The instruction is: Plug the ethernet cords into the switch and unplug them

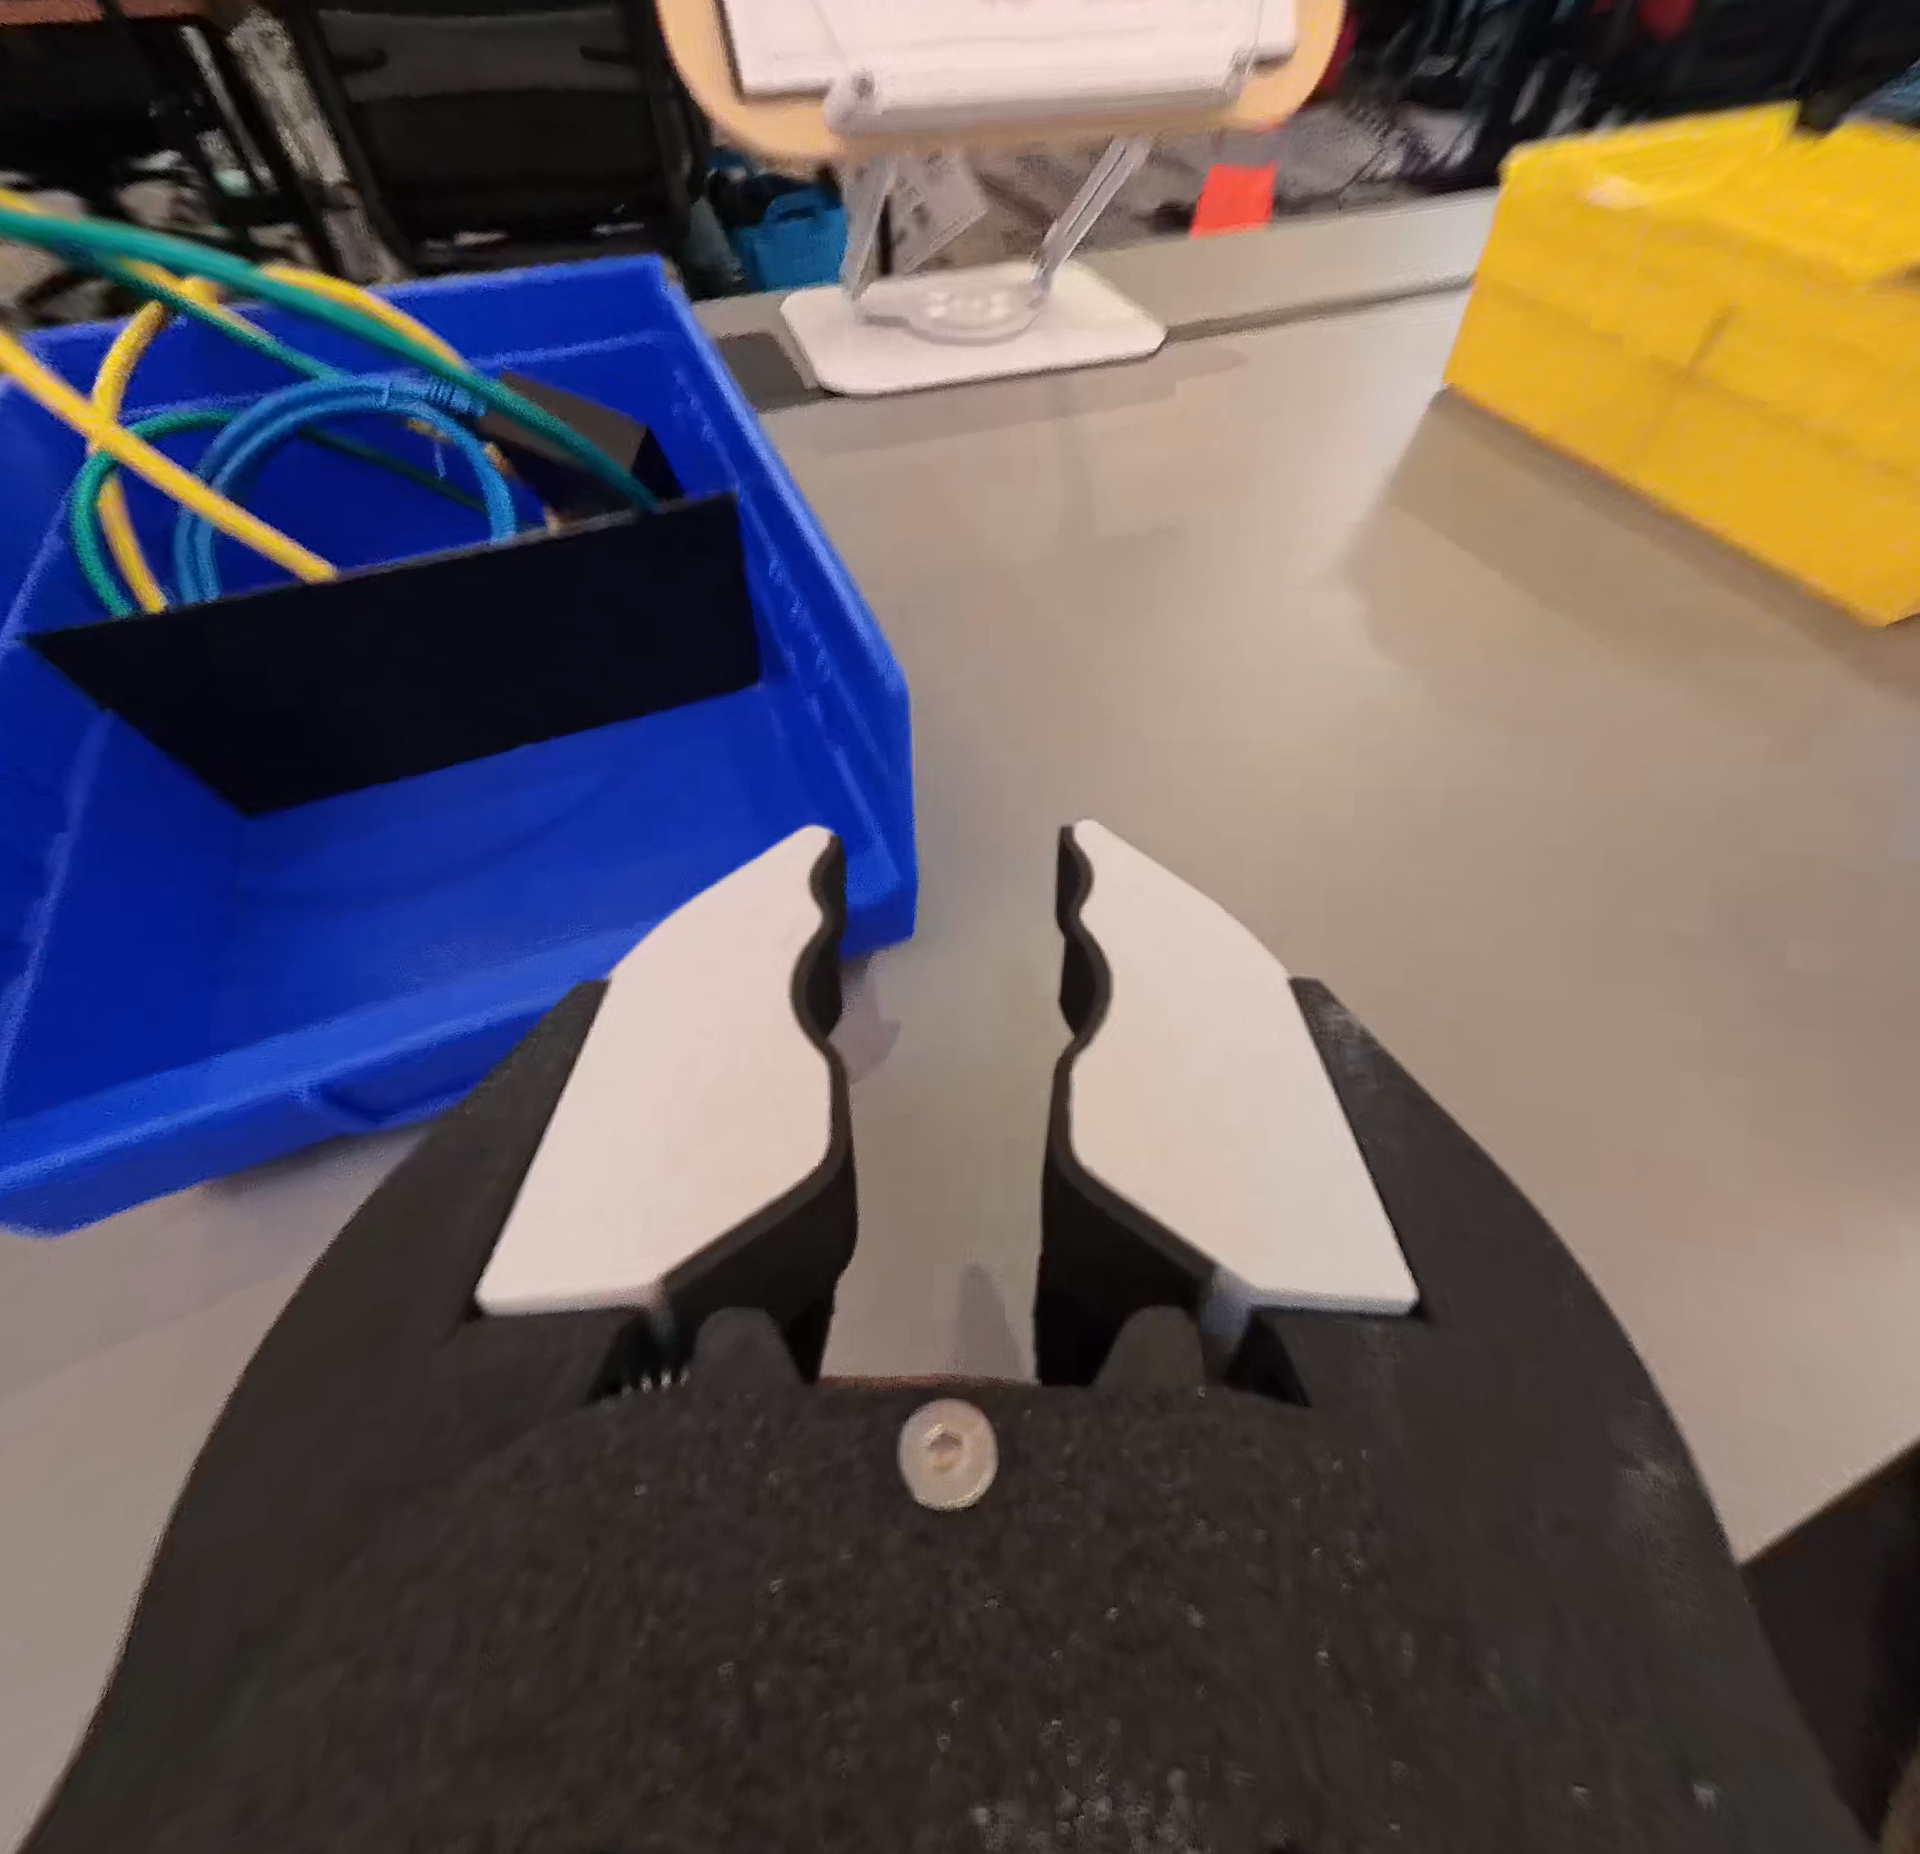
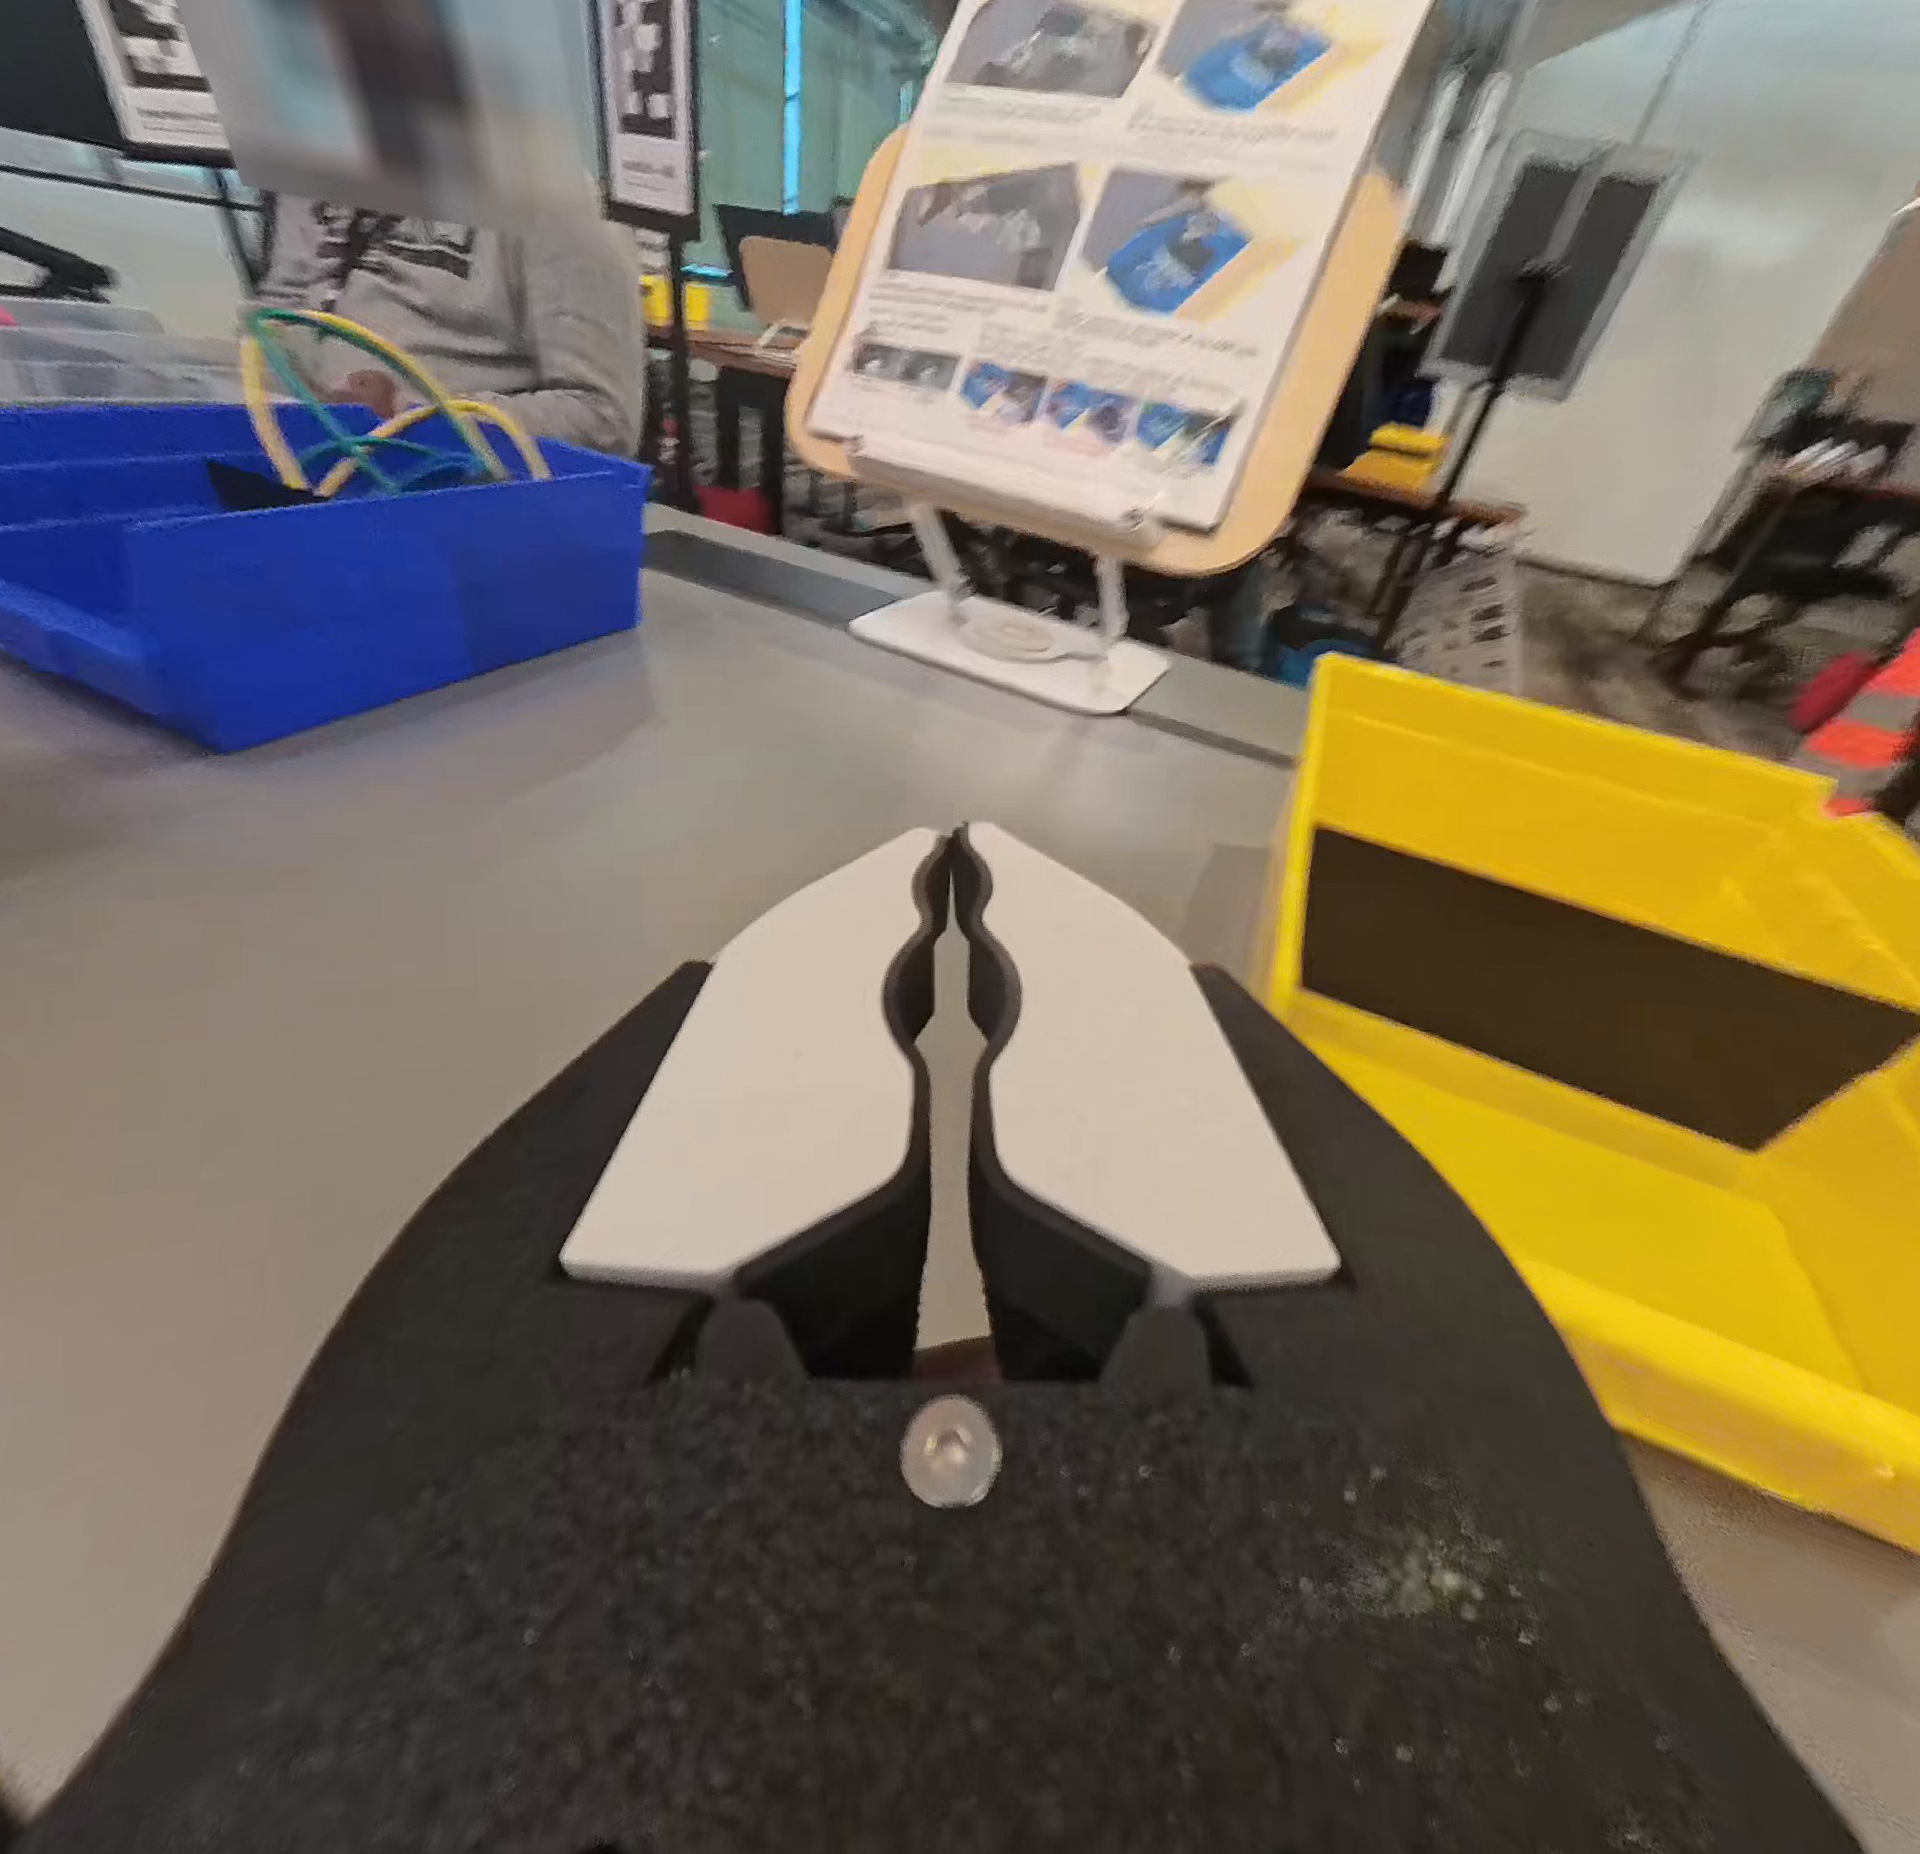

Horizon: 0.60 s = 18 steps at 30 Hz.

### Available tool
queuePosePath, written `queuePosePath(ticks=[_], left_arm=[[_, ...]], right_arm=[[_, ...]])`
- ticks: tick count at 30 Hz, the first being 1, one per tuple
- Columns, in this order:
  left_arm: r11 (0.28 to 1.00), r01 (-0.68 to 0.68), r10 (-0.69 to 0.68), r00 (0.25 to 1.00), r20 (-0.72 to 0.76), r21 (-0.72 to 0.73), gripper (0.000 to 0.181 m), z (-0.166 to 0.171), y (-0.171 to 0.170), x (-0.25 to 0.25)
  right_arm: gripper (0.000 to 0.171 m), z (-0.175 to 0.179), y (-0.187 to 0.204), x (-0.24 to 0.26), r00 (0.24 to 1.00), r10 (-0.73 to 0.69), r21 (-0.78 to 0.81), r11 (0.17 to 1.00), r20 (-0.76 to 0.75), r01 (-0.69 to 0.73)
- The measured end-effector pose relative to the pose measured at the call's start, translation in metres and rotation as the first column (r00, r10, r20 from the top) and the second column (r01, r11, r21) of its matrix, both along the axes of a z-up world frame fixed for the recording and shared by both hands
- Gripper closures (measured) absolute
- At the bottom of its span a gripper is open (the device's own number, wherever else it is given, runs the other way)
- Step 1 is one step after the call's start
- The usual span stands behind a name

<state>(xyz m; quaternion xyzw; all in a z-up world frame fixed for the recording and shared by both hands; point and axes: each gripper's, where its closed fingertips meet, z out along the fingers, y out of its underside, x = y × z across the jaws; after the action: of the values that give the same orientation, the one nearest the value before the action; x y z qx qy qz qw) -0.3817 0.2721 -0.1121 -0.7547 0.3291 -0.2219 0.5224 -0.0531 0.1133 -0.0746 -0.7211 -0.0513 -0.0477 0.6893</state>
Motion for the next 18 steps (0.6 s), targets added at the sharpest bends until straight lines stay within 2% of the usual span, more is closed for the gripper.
queuePosePath(ticks=[2,4,7,9,12,15,18], left_arm=[[0.998,0.068,-0.068,0.995,0.077,-0.003,0.133,0.029,0.005,0.007],[0.986,0.153,-0.156,0.986,0.054,0.061,0.133,0.058,0.017,0.010],[0.960,0.255,-0.236,0.960,-0.152,0.118,0.135,0.086,0.058,0.015],[0.929,0.357,-0.310,0.892,-0.329,0.092,0.143,0.094,0.089,0.024],[0.881,0.469,-0.324,0.689,-0.649,0.058,0.142,0.087,0.143,0.039],[0.801,0.599,-0.268,0.360,-0.893,0.001,0.131,0.063,0.183,0.050],[0.662,0.740,-0.229,0.052,-0.972,-0.116,0.130,0.025,0.196,0.058]], right_arm=[[0.171,-0.016,-0.004,-0.018,0.990,0.104,-0.083,0.990,-0.093,-0.112],[0.167,-0.031,-0.008,-0.035,0.961,0.189,-0.162,0.961,-0.202,-0.223],[0.152,-0.035,-0.013,-0.051,0.912,0.267,-0.240,0.907,-0.311,-0.347],[0.142,-0.031,-0.012,-0.053,0.905,0.275,-0.257,0.895,-0.325,-0.365],[0.142,-0.030,-0.010,-0.050,0.897,0.274,-0.254,0.893,-0.346,-0.371],[0.142,-0.040,-0.007,-0.045,0.879,0.238,-0.270,0.890,-0.414,-0.368],[0.141,-0.048,-0.006,-0.044,0.855,0.228,-0.282,0.878,-0.465,-0.387]])
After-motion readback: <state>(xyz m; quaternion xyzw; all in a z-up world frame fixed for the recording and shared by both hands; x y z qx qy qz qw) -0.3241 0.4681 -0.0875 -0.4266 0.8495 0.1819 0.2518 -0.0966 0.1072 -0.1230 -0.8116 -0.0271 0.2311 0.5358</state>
